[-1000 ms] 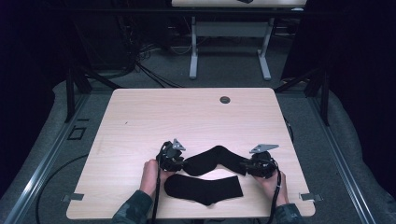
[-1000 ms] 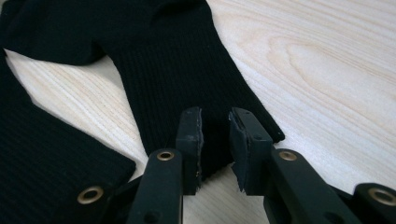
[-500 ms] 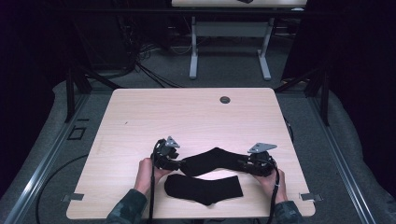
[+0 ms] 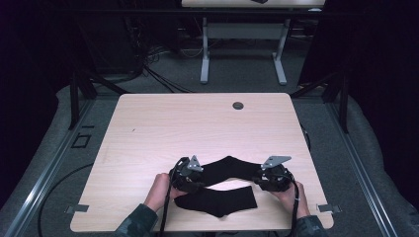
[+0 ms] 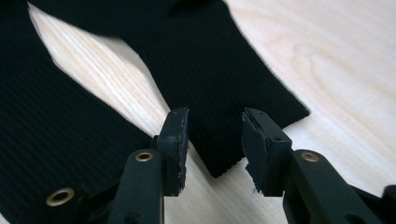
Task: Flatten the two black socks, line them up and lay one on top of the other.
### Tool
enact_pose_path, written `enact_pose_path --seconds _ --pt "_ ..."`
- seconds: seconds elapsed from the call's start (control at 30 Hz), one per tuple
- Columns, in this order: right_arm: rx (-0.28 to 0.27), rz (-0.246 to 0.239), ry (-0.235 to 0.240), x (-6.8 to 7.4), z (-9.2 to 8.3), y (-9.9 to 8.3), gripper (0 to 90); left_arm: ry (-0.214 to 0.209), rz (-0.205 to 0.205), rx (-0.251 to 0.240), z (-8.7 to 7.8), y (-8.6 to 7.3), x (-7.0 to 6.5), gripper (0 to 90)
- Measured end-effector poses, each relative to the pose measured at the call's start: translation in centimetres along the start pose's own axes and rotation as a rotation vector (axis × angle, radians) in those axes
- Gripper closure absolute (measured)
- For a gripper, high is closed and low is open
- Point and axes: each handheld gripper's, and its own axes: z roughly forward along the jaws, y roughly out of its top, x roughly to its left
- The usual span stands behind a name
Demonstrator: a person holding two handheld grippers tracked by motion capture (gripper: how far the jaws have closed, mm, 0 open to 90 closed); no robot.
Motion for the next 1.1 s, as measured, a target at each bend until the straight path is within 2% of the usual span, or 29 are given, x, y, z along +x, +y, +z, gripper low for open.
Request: enact_pose_path --seconds 0.13,0.17,0.23,0.33,0.4,0.47,0.5,0.53,0.6,0.73,0.87,0.93,1.1 --pt "0.005 0.015 0.002 -0.2 0.2 0.0 62.4 -0.001 -0.033 0.023 0.4 0.0 1.0 61.0" --pt "-0.011 0.030 0.004 -0.2 0.4 0.0 62.4 0.004 -0.040 0.025 0.5 0.0 1.3 61.2" --pt "0.006 0.016 -0.006 -0.2 0.4 0.1 62.3 0.012 -0.058 0.016 0.5 -0.2 1.8 61.5" --pt "-0.003 0.018 -0.009 0.0 0.5 0.1 62.1 0.026 -0.086 -0.002 0.5 -0.4 2.3 61.5" --pt "-0.007 -0.011 -0.034 0.2 0.4 0.1 61.4 0.018 -0.096 -0.015 0.3 -0.4 2.3 59.5" --pt "-0.031 -0.041 -0.059 0.6 0.1 0.1 60.7 0.012 -0.091 -0.031 0.0 -0.3 2.0 57.8" --pt "-0.039 -0.049 -0.056 0.6 -0.1 0.2 60.5 0.017 -0.055 -0.048 -0.4 -0.1 1.4 57.4" --pt "-0.050 -0.047 -0.047 0.7 -0.2 0.2 60.4 0.012 -0.041 -0.053 -0.5 0.0 1.2 56.8" --pt "-0.039 -0.060 -0.038 0.6 -0.2 0.3 60.1 -0.008 -0.015 -0.033 -0.4 0.1 1.1 56.3" --pt "0.000 -0.079 -0.026 0.6 0.3 0.4 59.6 0.012 0.005 0.009 0.1 0.2 1.0 56.8" --pt "0.015 -0.062 -0.025 0.4 0.6 0.2 61.8 0.021 0.030 0.043 0.6 0.3 0.8 59.9" --pt "0.006 -0.037 -0.018 0.3 0.7 0.2 63.6 0.023 0.032 0.040 0.8 0.3 0.8 62.5" --pt "0.017 -0.037 -0.036 0.4 0.8 0.3 68.3 0.026 0.058 0.046 0.7 0.3 0.6 68.3"
